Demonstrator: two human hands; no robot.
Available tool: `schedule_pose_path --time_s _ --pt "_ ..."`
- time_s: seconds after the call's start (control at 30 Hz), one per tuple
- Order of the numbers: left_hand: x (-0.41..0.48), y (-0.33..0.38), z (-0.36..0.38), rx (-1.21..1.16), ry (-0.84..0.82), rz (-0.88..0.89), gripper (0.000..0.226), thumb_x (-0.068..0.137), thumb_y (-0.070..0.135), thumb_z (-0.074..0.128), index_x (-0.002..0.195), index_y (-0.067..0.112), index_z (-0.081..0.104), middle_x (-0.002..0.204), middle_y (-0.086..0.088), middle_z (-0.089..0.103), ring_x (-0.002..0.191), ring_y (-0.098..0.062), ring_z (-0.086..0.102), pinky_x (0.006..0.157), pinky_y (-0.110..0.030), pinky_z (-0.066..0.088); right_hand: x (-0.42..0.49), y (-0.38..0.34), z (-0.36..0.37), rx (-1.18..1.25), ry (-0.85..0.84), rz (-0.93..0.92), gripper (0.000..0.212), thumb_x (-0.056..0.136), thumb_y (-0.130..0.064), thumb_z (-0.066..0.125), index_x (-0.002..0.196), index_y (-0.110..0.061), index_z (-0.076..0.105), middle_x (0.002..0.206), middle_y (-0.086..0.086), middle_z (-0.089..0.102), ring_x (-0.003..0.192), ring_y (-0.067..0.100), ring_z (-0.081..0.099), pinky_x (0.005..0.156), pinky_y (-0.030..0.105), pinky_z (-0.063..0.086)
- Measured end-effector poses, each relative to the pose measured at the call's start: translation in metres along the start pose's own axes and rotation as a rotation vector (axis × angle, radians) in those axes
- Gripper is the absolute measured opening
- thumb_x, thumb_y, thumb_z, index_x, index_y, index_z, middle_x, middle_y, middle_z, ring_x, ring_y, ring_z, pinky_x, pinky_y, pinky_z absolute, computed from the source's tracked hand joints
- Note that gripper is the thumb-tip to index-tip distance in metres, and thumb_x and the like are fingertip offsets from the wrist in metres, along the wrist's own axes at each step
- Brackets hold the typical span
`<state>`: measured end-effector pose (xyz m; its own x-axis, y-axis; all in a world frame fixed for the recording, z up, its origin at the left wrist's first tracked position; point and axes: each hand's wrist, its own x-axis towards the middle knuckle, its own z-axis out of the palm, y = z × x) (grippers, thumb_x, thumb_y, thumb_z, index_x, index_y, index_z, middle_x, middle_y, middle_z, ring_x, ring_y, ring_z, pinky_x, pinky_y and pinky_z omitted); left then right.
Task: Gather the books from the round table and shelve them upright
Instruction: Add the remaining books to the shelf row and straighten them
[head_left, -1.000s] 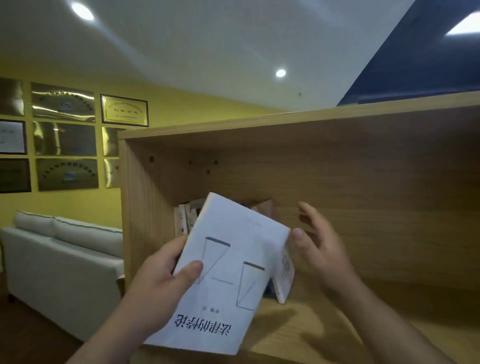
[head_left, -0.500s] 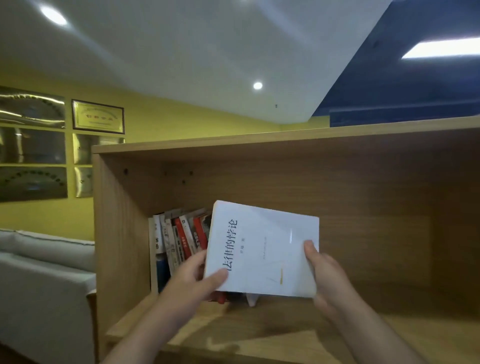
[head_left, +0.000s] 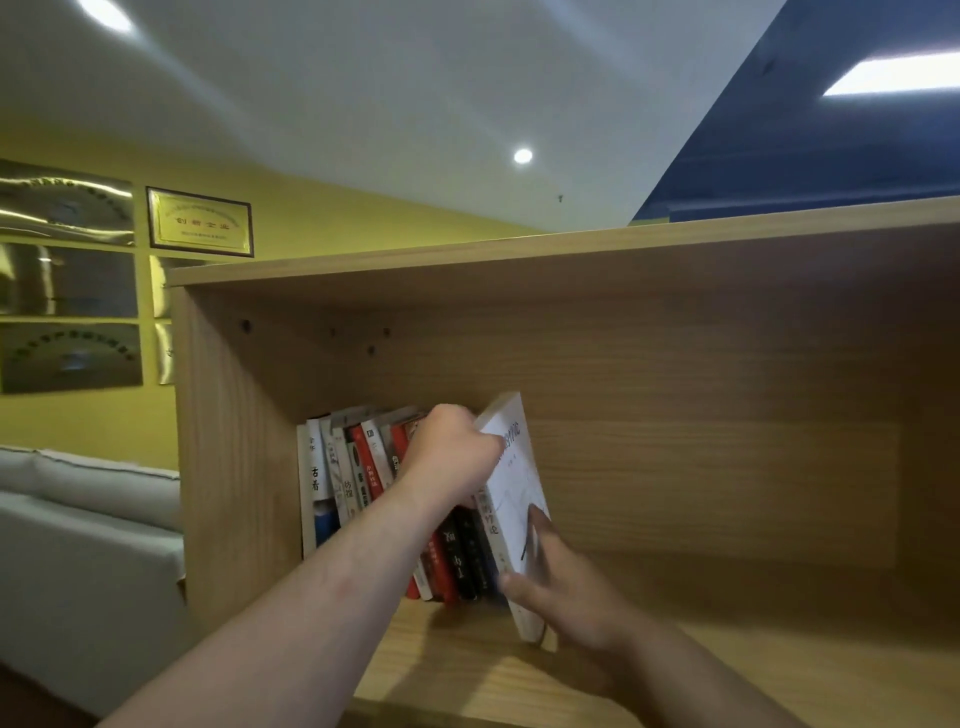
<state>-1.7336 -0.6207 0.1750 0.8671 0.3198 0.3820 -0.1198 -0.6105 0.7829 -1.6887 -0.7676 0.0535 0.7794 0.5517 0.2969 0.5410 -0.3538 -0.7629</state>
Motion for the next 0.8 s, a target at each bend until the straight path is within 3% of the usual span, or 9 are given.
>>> schedule_pose_path --time_s 0.1,0.17,0.27,0.33,0.4,0.5,0.6,0.7,0.8 --pt "0.011 -0.004 0.010 0.054 0.007 -0.016 0.028 0.088 0.035 0.064 0.102 0.010 0.064 0.082 -0.005 0.071 0.070 -0.022 0.070 0.055 -0.032 0.058 0.017 0.004 0.012 -0.017 0.035 0.023 0.095 0.092 -0.041 0.067 0.159 -0.030 0.002 0.155 -0.009 0.036 0.134 0.008 0.043 0.108 0.024 0.038" --pt "0.012 -0.015 0.015 -0.063 0.006 -0.011 0.032 0.090 0.044 0.065 0.105 0.016 0.060 0.084 -0.001 0.070 0.077 -0.020 0.071 0.062 -0.033 0.060 0.025 0.008 0.015 -0.001 0.057 0.034 0.094 0.093 -0.040 0.064 0.160 -0.029 -0.002 0.154 -0.007 0.037 0.131 0.009 0.045 0.104 0.024 0.041" --pt "-0.002 -0.051 0.015 -0.189 0.132 -0.003 0.028 0.093 0.048 0.060 0.097 0.020 0.062 0.091 0.004 0.069 0.082 -0.011 0.067 0.071 -0.038 0.061 0.030 0.018 0.013 0.086 0.074 0.071 0.084 0.092 -0.038 0.068 0.157 -0.032 0.015 0.142 -0.013 0.048 0.122 0.007 0.053 0.097 0.026 0.048" --pt "-0.009 -0.090 0.010 -0.186 0.350 -0.016 0.027 0.092 0.044 0.062 0.110 0.024 0.060 0.106 0.005 0.062 0.090 -0.009 0.063 0.073 -0.030 0.056 0.032 0.019 0.011 0.132 0.075 0.093 0.067 0.090 -0.037 0.070 0.144 -0.041 0.030 0.128 -0.020 0.055 0.111 0.001 0.058 0.081 0.020 0.051" --pt "-0.007 -0.133 0.003 -0.173 0.505 -0.088 0.038 0.088 0.037 0.069 0.119 0.021 0.053 0.116 0.004 0.052 0.104 -0.014 0.056 0.086 -0.033 0.053 0.035 0.021 0.011 0.107 0.071 0.116 0.059 0.089 -0.045 0.070 0.137 -0.043 0.036 0.125 -0.020 0.057 0.110 0.002 0.058 0.079 0.021 0.051" --pt "0.002 -0.165 -0.002 -0.396 0.313 -0.175 0.021 0.089 0.024 0.071 0.100 0.030 0.054 0.105 0.009 0.061 0.107 -0.017 0.062 0.085 -0.030 0.051 0.040 0.026 0.012 0.094 0.075 0.152 0.047 0.091 -0.048 0.065 0.128 -0.045 0.038 0.115 -0.025 0.053 0.110 0.004 0.054 0.087 0.024 0.048" --pt "0.010 -0.174 0.003 -0.541 0.187 -0.153 0.026 0.092 0.017 0.067 0.107 0.035 0.054 0.102 0.013 0.066 0.101 -0.009 0.063 0.080 -0.023 0.051 0.042 0.028 0.011 0.078 0.065 0.163 0.039 0.092 -0.049 0.064 0.120 -0.051 0.036 0.112 -0.026 0.052 0.107 0.002 0.052 0.088 0.027 0.048" --pt "0.016 -0.184 0.006 -0.530 0.205 -0.117 0.030 0.091 0.022 0.070 0.115 0.034 0.056 0.109 0.011 0.068 0.103 -0.008 0.065 0.088 -0.031 0.054 0.045 0.028 0.011 0.091 0.065 0.154 0.053 0.091 -0.048 0.065 0.132 -0.052 0.032 0.120 -0.023 0.052 0.111 0.003 0.051 0.088 0.027 0.047" --pt "0.017 -0.190 0.007 -0.507 0.210 -0.061 0.032 0.093 0.019 0.067 0.119 0.033 0.057 0.112 0.008 0.071 0.104 -0.005 0.067 0.077 -0.023 0.058 0.052 0.026 0.018 0.117 0.082 0.149 0.071 0.092 -0.047 0.064 0.149 -0.047 0.022 0.137 -0.013 0.050 0.123 0.011 0.048 0.101 0.039 0.047"
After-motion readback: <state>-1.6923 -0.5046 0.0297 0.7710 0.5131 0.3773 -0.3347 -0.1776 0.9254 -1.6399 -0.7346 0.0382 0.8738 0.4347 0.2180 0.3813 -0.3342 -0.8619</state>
